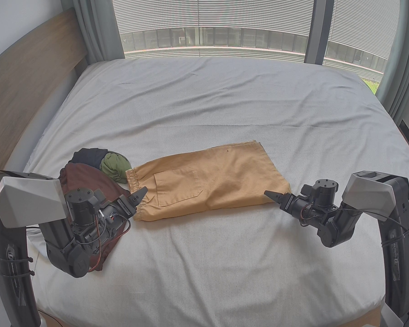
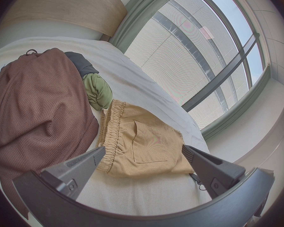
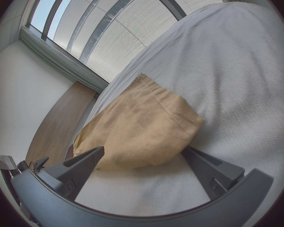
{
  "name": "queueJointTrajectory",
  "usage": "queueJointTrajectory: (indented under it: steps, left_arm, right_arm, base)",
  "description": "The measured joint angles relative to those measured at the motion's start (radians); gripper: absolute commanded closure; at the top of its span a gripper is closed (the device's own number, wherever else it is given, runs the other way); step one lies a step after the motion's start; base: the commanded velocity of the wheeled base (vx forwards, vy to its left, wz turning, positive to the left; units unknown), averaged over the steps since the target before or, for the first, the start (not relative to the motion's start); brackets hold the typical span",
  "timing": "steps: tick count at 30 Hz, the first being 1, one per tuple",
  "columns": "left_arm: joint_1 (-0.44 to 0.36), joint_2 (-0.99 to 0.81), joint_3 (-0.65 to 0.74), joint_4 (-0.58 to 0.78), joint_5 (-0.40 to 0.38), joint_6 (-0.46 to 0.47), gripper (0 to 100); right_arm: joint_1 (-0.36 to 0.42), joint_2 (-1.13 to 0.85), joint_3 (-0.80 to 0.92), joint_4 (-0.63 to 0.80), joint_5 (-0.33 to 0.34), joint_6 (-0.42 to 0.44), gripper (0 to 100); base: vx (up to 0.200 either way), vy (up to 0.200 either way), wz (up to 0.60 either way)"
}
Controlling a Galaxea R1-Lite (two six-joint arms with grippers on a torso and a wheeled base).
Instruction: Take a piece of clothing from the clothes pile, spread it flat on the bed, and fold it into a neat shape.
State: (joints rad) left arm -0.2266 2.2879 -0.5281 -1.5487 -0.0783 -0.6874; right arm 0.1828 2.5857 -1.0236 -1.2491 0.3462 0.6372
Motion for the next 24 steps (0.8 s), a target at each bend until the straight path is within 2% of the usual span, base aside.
queueJointTrajectory:
  steps: [10, 14, 17, 24]
  left_arm:
    - [0.004, 0.004, -0.003, 0.0, 0.0, -0.001, 0]
    - [0.006, 0.004, -0.003, 0.0, 0.0, -0.001, 0]
    - [0.007, 0.004, -0.004, 0.0, 0.0, -0.002, 0]
    - [0.008, 0.005, -0.005, 0.0, -0.001, -0.004, 0]
  right_arm:
    - [0.039, 0.074, -0.231, 0.134, -0.063, 0.021, 0]
    - [0.061, 0.103, -0.338, 0.2, -0.091, 0.064, 0]
    - [0.085, 0.118, -0.383, 0.219, -0.103, 0.104, 0]
    - [0.109, 0.137, -0.412, 0.219, -0.102, 0.116, 0]
  base:
    - [0.0, 0.0, 0.0]
    - [0.0, 0.0, 0.0]
    - [0.0, 0.0, 0.0]
    - [0.0, 0.0, 0.0]
